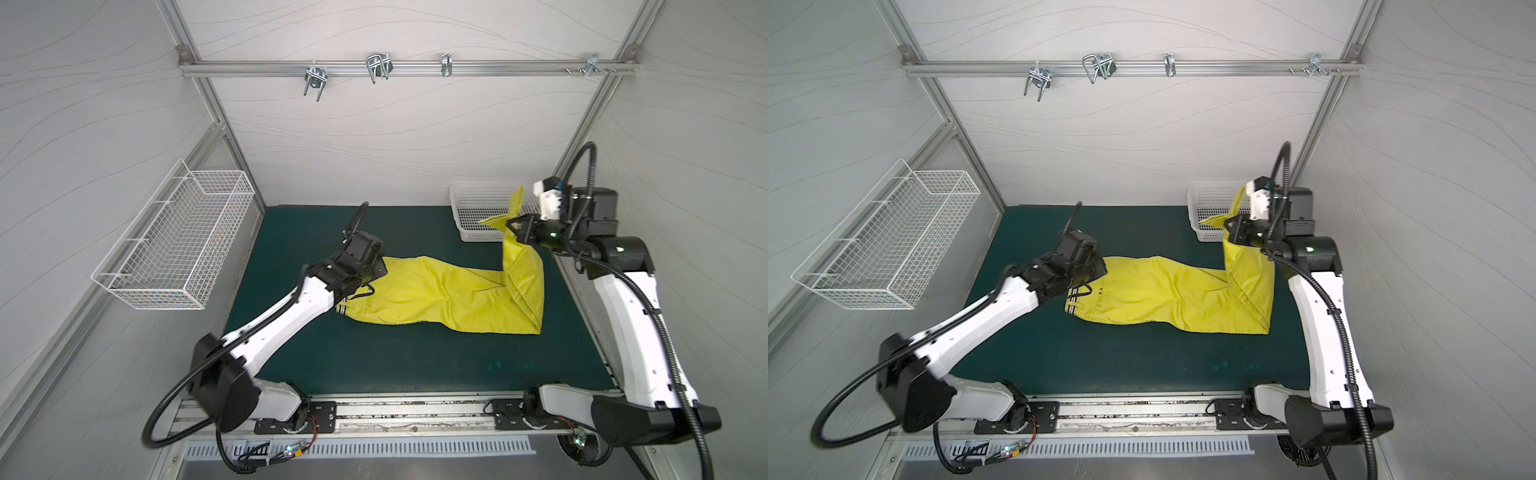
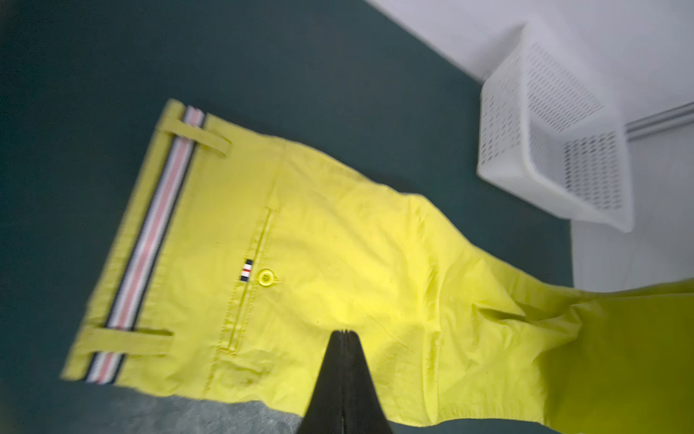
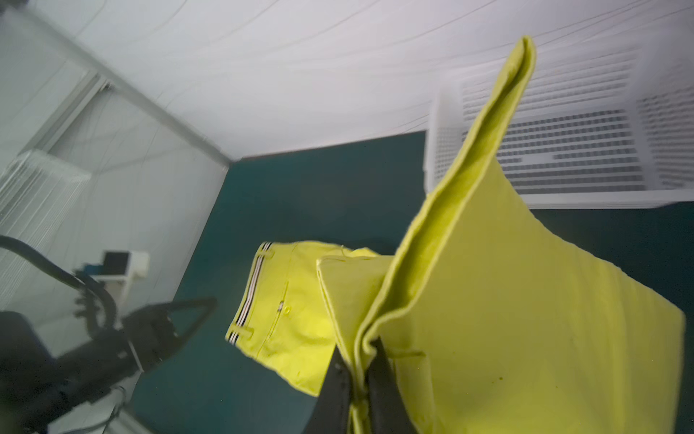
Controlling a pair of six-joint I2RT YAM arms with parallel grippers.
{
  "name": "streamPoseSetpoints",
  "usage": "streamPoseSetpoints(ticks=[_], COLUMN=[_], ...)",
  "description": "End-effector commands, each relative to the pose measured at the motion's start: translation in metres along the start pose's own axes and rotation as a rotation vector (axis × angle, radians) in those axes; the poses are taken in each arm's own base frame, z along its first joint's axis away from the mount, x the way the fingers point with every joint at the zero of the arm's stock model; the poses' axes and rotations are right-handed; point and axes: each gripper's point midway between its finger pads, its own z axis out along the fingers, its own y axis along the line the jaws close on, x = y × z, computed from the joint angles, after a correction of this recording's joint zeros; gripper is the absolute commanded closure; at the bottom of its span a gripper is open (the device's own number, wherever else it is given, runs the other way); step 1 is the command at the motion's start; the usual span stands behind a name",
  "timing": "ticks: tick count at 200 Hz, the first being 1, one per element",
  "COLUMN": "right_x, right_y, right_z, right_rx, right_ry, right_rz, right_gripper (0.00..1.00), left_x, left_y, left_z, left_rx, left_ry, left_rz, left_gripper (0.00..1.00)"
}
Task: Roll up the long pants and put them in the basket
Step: Fold the long pant at the center of the board.
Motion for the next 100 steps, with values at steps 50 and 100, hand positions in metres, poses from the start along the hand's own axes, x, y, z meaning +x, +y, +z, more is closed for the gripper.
streamPoseSetpoints(ticks=[50, 100], right_x=[0.043, 0.051], right_y=[0.138, 0.204], right_z=[0.107, 0.133], right_rx=[-0.162, -0.295], right_ry=[0.145, 0.182], right_rz=[-0.258, -0.316], right_gripper=[1.00, 1.00], left_x=[-0.001, -0.012], left_y=[0.072, 0.088], left_z=[-0.067, -0.087], left_rx=[-0.158, -0.172], left_ry=[-0.092, -0.145], left_rz=[0.027, -0.004], left_gripper=[0.96, 0.93])
